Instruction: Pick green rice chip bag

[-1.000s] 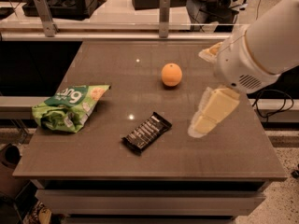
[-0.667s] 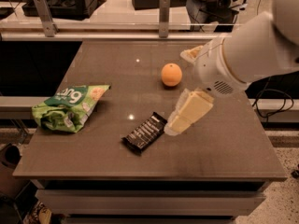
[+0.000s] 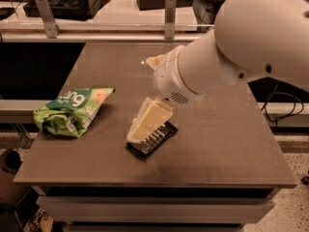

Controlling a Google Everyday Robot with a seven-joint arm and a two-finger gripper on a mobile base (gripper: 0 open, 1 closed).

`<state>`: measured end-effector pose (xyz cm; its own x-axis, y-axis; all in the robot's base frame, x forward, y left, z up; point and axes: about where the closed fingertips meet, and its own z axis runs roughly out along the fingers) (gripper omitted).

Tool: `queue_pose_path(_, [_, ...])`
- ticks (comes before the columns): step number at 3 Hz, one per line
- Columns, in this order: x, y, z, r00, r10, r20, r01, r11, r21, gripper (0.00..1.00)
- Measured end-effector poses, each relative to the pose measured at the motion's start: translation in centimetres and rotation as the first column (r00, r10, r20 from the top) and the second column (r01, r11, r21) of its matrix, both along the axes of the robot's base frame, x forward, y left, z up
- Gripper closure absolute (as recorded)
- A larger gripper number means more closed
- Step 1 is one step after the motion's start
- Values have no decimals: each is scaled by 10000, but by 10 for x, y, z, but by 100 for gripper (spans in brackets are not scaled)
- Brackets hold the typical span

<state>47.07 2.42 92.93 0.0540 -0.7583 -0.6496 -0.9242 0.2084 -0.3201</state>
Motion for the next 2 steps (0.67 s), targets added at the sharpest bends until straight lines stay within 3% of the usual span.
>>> queue_pose_path(1, [4, 25, -9, 9999, 152, -25, -152, 9998, 103, 0])
queue_pose_path(2, [24, 79, -9, 9991, 104, 407, -89, 9992, -378, 0])
